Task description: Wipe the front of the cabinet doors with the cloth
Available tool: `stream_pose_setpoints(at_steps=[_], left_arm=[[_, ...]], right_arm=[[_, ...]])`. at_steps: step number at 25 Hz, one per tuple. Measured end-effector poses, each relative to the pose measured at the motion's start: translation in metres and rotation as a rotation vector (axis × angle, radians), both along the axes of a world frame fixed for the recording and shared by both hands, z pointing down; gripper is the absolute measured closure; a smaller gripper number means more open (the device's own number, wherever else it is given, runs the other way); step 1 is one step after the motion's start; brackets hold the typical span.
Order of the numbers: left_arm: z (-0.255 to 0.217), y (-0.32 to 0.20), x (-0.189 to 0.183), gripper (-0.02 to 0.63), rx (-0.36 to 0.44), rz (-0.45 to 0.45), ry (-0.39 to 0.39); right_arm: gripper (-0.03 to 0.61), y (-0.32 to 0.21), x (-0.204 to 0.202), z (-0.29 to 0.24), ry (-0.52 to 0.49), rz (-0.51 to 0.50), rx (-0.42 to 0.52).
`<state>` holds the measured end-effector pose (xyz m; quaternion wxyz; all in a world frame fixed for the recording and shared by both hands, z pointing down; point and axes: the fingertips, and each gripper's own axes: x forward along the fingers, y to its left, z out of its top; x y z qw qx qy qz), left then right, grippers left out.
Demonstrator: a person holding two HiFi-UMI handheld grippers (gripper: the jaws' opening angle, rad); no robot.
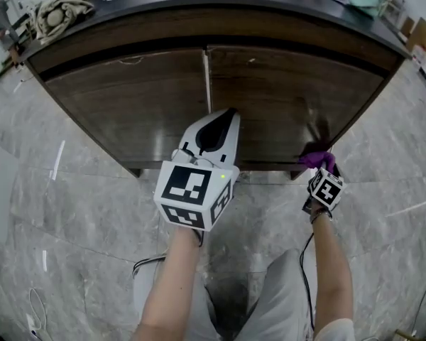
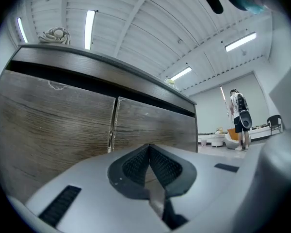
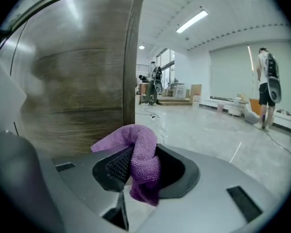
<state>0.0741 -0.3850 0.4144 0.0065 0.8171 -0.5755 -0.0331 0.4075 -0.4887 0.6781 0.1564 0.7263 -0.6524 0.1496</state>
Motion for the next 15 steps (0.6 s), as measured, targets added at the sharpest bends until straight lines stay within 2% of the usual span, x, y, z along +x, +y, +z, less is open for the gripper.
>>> stream_pose_setpoints(at_steps=[2,4,8,12,15], left_arm=[[-0.001,0.009,-0.007,0.607,-0.01,-0.022,0.008],[-0.005,0.02,-0.017,0.607,-0.022,-0.061,0.032],[-0.02,0.049,-0.036,0.607,-0.014,-0.148,0.052],[-0.029,0.086,-0.051,0.607,-0.026,-0.212,0.052],[-0.039,0.118,-0.059,0.607,-0.046,-0.236,0.035]], right_arm=[[0.443,0.011,-0.005,-0.01,-0.028,-0.013,0.012],[0.443,0.02,-0.028,-0.025,-0.043,-0.085,0.024],[0.443,0.033,-0.12,-0.097,-0.102,-0.344,0.133],[0.443,0.062,-0.212,-0.173,-0.11,-0.617,0.233],[0.443,0.083,-0.26,-0.212,-0.134,-0.743,0.268]])
